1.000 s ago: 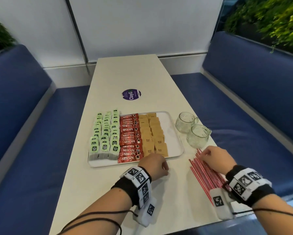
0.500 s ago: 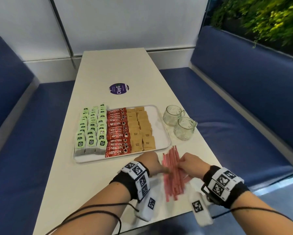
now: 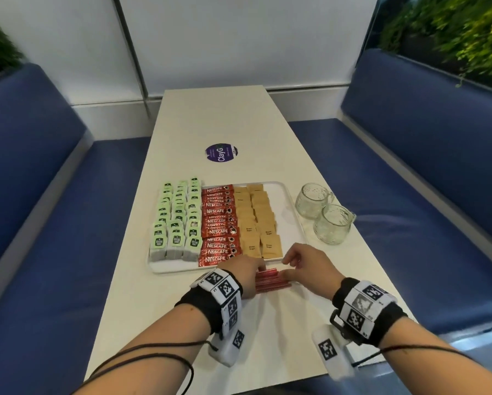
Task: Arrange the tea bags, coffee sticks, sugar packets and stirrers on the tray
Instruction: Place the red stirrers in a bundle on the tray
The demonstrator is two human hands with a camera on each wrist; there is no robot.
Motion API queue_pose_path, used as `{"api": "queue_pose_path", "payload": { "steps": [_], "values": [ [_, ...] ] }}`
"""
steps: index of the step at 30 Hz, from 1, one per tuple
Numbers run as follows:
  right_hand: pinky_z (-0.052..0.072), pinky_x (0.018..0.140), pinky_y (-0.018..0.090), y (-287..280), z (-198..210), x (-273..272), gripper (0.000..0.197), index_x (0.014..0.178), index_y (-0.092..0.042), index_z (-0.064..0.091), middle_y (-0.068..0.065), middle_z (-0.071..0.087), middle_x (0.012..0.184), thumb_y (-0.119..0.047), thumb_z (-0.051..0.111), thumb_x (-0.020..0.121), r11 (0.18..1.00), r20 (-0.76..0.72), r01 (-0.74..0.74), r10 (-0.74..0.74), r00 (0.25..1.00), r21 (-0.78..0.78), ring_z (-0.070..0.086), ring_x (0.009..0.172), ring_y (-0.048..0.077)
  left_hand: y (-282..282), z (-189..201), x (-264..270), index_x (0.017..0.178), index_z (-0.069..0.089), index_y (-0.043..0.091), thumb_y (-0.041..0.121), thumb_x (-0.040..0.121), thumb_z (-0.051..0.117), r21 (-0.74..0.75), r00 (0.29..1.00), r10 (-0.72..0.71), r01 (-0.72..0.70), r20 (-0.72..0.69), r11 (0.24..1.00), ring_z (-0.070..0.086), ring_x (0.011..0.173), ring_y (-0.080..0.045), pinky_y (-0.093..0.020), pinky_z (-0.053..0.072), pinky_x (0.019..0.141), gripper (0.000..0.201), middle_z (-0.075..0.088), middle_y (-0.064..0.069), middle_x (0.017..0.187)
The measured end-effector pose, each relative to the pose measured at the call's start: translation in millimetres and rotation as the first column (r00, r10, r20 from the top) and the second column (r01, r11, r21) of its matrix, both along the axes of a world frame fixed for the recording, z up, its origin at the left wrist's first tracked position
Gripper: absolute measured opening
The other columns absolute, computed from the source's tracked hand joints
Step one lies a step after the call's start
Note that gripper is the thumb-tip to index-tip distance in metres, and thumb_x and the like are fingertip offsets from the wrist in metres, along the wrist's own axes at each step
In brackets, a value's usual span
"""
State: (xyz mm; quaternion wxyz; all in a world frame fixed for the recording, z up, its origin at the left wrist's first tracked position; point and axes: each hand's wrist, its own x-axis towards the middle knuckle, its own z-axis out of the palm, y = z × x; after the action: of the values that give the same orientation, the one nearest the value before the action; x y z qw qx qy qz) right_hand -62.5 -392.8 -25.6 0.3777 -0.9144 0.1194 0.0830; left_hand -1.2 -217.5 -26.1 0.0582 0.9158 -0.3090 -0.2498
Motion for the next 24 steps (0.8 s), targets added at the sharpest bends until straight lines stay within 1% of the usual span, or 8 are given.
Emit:
{"api": "queue_pose_path", "payload": {
  "steps": [3,6,8,10,15,19,22,24],
  "values": [
    [0.041,0.07,0.015,10,-3,7,0.043,0.102,-0.024,0.062,-0.003,0.058,0.103,-0.026,0.086,0.066,0.989,0.005,-0.145,0.146,0.989,-0.028,0.053,0.084,0.008,6,-2,5,0.118,0.062,0.029,0.021,0.08,0.071,-0.067,1.0,0.005,-0.006,-0.013,0.998,0.062,0.105,-0.023,-0.031,0.05,0.085,0.04,0.066,-0.001,0.113],
    [0.043,0.078,0.021,22,-11,14,0.056,0.113,-0.026,0.063,-0.004,0.058,0.108,-0.03,0.088,0.063,0.958,-0.068,-0.263,0.257,0.964,-0.11,0.055,0.093,0.012,6,-4,8,0.114,0.066,0.022,0.027,0.08,0.073,-0.081,1.0,0.017,-0.019,-0.025,0.997,0.064,0.1,-0.023,-0.034,0.053,0.087,0.034,0.069,-0.002,0.107],
    [0.045,0.08,0.025,27,-14,18,0.05,0.11,-0.023,0.065,-0.002,0.059,0.107,-0.032,0.086,0.066,0.935,-0.07,-0.301,0.293,0.954,-0.188,0.057,0.094,0.015,8,-5,10,0.107,0.069,0.017,0.025,0.08,0.074,-0.059,0.999,0.041,-0.042,-0.026,0.997,0.066,0.094,-0.023,-0.033,0.054,0.083,0.029,0.07,-0.003,0.102],
    [0.045,0.079,0.027,29,-14,21,0.04,0.105,-0.02,0.068,-0.001,0.062,0.103,-0.033,0.083,0.07,0.924,-0.065,-0.322,0.315,0.947,-0.207,0.058,0.09,0.016,12,-7,14,0.1,0.071,0.016,0.024,0.078,0.077,-0.057,0.997,0.066,-0.068,-0.037,0.996,0.066,0.09,-0.021,-0.032,0.055,0.08,0.025,0.071,-0.003,0.097],
    [0.043,0.073,0.026,28,-11,31,0.026,0.102,-0.019,0.071,-0.001,0.066,0.097,-0.031,0.076,0.079,0.915,-0.098,-0.352,0.339,0.936,-0.195,0.057,0.087,0.014,19,-3,23,0.106,0.072,0.014,0.029,0.08,0.077,-0.065,0.997,0.067,-0.068,-0.025,0.996,0.063,0.094,-0.021,-0.032,0.052,0.082,0.031,0.069,-0.003,0.104],
    [0.038,0.068,0.023,27,-8,39,0.025,0.101,-0.017,0.072,-0.005,0.062,0.087,-0.032,0.074,0.082,0.915,-0.11,-0.361,0.346,0.932,-0.182,0.056,0.08,0.013,19,2,31,0.105,0.071,0.012,0.034,0.084,0.074,-0.029,1.0,0.023,-0.023,0.014,0.999,0.062,0.094,-0.022,-0.031,0.048,0.076,0.03,0.067,-0.005,0.104],
    [0.044,0.073,0.025,29,-8,42,0.026,0.103,-0.017,0.071,-0.001,0.067,0.095,-0.034,0.073,0.083,0.905,-0.118,-0.382,0.365,0.924,-0.188,0.058,0.084,0.015,17,1,31,0.107,0.069,0.012,0.037,0.085,0.073,0.026,0.999,0.009,-0.01,0.049,1.0,0.063,0.097,-0.024,-0.031,0.048,0.076,0.034,0.066,-0.006,0.108],
    [0.044,0.074,0.026,30,-9,42,0.027,0.104,-0.017,0.071,0.002,0.067,0.1,-0.034,0.072,0.083,0.901,-0.12,-0.387,0.37,0.921,-0.194,0.057,0.085,0.015,15,0,29,0.107,0.068,0.011,0.038,0.085,0.072,0.066,0.996,-0.002,-0.004,0.092,0.998,0.063,0.098,-0.026,-0.032,0.048,0.075,0.035,0.066,-0.006,0.109]
  ]
}}
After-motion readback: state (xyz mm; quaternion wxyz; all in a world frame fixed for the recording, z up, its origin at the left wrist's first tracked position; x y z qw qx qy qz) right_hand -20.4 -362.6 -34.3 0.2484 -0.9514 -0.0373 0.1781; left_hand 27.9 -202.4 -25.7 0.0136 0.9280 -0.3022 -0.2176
